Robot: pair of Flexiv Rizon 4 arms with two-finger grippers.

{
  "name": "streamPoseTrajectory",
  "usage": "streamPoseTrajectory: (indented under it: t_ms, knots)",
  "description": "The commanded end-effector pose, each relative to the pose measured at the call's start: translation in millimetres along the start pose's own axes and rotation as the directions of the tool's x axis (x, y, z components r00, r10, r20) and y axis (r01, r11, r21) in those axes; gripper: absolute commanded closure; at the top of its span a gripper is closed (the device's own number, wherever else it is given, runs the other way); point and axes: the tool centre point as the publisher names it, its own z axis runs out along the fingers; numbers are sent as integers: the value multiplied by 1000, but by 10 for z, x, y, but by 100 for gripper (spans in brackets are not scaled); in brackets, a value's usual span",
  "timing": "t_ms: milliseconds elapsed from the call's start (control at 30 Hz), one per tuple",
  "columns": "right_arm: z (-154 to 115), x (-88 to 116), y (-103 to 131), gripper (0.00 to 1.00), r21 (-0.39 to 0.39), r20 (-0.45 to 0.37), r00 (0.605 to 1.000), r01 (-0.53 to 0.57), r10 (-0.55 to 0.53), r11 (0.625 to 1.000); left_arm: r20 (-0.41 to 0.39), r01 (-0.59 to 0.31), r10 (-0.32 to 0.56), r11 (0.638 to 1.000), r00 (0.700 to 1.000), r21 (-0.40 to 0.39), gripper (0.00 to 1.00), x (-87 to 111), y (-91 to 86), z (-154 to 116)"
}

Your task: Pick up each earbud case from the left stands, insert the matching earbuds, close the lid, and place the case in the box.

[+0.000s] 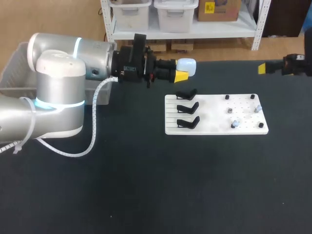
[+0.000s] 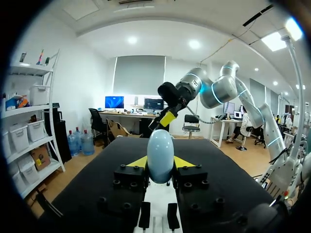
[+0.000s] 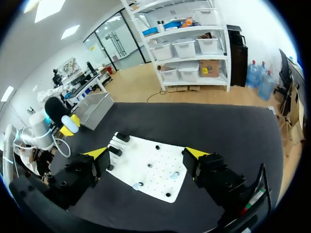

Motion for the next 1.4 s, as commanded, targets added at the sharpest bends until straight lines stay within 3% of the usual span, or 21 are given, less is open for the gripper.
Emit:
streamPoseTrajectory:
  t_ms: [33,400,733,1000,1400]
  knots:
    - [-22,-52,245,0,-28,1,999,40,-40,999,3,-2,2,1000,1000,-5,100,8,-14,-2]
    - [-82,-52,922,0,-81,-35,990,132,-135,988,3,-2,2,1000,1000,-5,100,8,-14,-2]
    - [40,40,1445,0,-117,-73,982,162,-172,980,3,-2,2,1000,1000,-5,100,8,-14,-2]
    - [251,93,1670,0,-139,-99,979,163,-178,977,3,-2,2,1000,1000,-5,100,8,-14,-2]
    - [528,-15,1873,0,-170,-118,975,169,-190,971,3,-2,2,1000,1000,-5,100,8,-14,-2]
